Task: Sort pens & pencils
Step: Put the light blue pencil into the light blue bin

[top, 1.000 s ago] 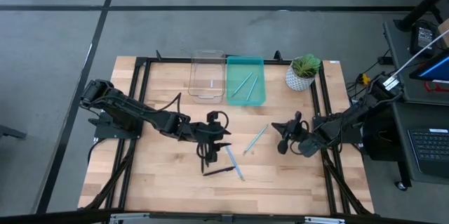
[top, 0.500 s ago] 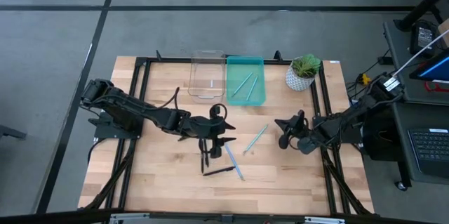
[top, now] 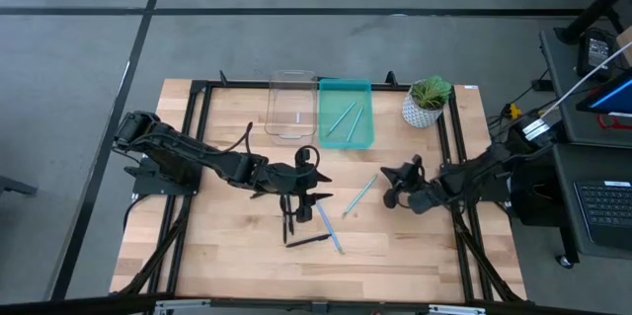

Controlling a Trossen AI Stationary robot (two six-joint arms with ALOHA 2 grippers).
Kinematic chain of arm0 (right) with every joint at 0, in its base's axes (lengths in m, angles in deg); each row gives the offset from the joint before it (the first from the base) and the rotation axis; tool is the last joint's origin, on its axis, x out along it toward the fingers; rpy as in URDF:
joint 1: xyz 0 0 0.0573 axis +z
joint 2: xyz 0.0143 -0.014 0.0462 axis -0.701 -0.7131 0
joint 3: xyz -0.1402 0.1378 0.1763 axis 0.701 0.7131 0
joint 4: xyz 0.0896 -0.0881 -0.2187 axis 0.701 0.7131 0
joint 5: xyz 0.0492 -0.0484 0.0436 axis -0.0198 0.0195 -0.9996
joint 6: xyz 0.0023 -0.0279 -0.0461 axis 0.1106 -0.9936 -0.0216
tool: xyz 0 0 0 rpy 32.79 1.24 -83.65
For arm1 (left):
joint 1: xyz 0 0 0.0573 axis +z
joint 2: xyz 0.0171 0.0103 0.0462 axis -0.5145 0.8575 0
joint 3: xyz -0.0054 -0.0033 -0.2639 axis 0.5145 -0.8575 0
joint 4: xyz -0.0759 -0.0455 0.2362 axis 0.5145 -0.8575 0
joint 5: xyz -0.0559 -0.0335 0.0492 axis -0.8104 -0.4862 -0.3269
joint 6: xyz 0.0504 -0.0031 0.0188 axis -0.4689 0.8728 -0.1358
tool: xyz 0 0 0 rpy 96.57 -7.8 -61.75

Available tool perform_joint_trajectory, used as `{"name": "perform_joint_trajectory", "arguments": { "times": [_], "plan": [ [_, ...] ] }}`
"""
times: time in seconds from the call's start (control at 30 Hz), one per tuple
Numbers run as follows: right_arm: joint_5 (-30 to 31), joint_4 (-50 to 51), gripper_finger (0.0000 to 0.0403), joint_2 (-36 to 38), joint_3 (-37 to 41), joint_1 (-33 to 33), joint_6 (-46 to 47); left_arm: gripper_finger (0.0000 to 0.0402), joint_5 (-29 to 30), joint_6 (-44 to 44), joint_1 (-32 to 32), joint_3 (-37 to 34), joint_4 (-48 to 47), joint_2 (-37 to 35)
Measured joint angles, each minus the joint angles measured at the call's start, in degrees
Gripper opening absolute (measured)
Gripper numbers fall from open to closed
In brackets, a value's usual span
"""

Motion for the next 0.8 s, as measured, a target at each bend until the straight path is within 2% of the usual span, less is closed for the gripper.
{"name": "perform_joint_trajectory", "arguments": {
  "times": [0.47,0.8],
  "plan": [
    [3.32,-17.09,0.0001,-14.63,-0.09,-0.47,1.14,0.0173,-0.01,-0.01,0.0,0.0,0.09,0.0],
    [3.52,-19.65,0.0,-19.49,-2.17,-0.47,1.46,0.0173,-0.01,-0.1,0.0,0.0,0.12,0.0]
  ]
}}
